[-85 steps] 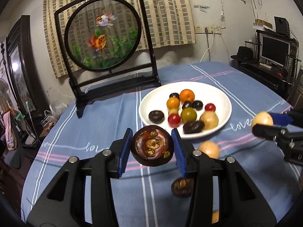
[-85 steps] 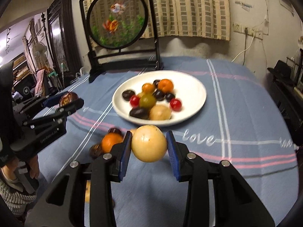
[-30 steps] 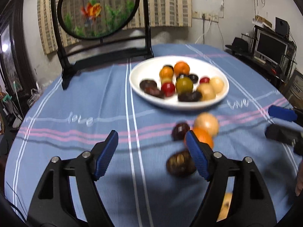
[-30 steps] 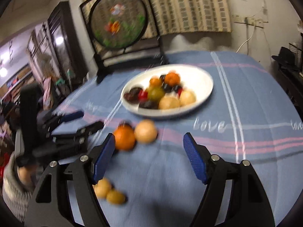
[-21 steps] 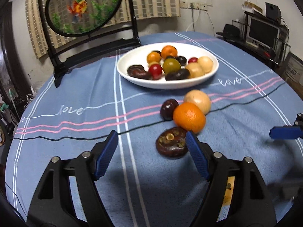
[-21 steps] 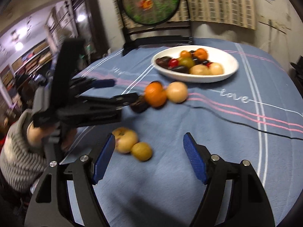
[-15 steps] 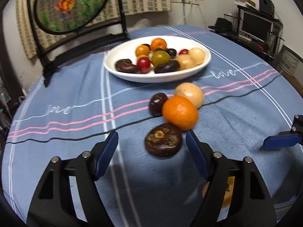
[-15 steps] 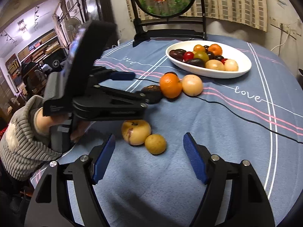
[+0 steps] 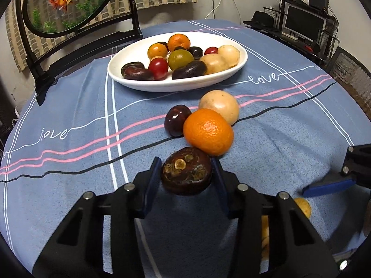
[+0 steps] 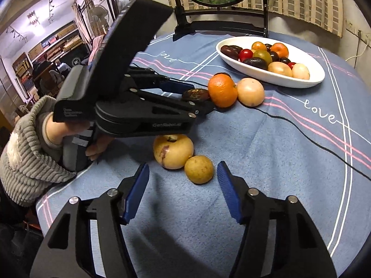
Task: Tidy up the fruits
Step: 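Grasp another dark plum with the left tool while the right tool grasps a small tan fruit, then set both fruits on the plate and open both tools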
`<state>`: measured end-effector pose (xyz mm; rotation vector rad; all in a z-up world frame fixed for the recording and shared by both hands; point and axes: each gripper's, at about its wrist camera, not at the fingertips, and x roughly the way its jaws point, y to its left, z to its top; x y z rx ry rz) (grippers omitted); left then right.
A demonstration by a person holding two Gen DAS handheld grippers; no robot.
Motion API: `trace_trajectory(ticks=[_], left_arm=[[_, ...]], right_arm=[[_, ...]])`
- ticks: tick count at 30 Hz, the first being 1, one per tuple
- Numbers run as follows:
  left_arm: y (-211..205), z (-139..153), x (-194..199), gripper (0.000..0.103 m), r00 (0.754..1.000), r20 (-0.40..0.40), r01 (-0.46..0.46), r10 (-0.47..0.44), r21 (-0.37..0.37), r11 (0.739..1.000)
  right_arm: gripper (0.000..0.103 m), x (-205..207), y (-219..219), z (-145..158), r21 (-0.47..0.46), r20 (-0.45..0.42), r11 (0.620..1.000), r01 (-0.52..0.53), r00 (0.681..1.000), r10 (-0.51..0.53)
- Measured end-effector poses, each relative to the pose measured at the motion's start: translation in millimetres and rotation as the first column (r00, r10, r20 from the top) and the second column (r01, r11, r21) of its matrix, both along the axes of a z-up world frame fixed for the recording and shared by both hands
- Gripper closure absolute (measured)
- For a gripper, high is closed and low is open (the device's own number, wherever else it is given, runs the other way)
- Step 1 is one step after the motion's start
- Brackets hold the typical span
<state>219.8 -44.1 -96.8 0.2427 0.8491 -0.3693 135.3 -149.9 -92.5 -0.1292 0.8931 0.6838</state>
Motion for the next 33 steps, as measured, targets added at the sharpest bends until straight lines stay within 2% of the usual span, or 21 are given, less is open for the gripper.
trace_trajectory(ticks=[3, 5, 7, 10, 16, 24, 27, 33], left_arm=[[0, 0, -2, 0.058, 1.0, 0.003, 0.004, -0.004, 0.007, 1.0], [0, 0, -3, 0.058, 1.0, 0.002, 0.006, -0.006, 0.006, 1.0], [2, 0, -3, 0.058, 1.0, 0.0, 0.007, -0.007, 0.001, 1.0], [3, 0, -4, 0.059, 1.0, -0.006, 0.011, -0.011, -0.013, 1.0], [1, 5, -13, 0.059, 0.999, 0.03, 0.015, -0.014, -0.012, 1.0], [6, 39, -12, 0.059, 0.994, 0.105, -0.008, 0.013, -0.044, 0.999], [3, 50, 2, 0.059, 0.992, 0.124, -0.021, 0.024, -0.026, 0.999], [-6, 65, 44, 0.059, 0.99, 0.137, -0.038, 0.041, -0.024, 0.999]], right_arm=[[0.054, 4, 1, -2, -0.023, 0.003, 1.0, -0.009, 1.0, 0.01], [0.057, 6, 1, -3, -0.025, 0.004, 0.999, -0.027, 1.0, 0.027], [0.067, 7, 3, -3, -0.037, 0.013, 0.998, -0.052, 0.999, 0.053], [0.075, 7, 1, -2, -0.029, 0.015, 0.999, -0.045, 0.999, 0.046], [0.075, 5, -6, 3, 0.007, 0.011, 0.999, -0.031, 0.999, 0.031], [0.075, 7, -30, 26, 0.085, 0.051, 0.995, 0.044, 0.998, -0.048], [0.075, 22, -44, 39, 0.101, 0.069, 0.99, 0.095, 0.992, -0.102], [0.076, 78, -73, 66, 0.139, 0.088, 0.969, 0.203, 0.972, -0.216]])
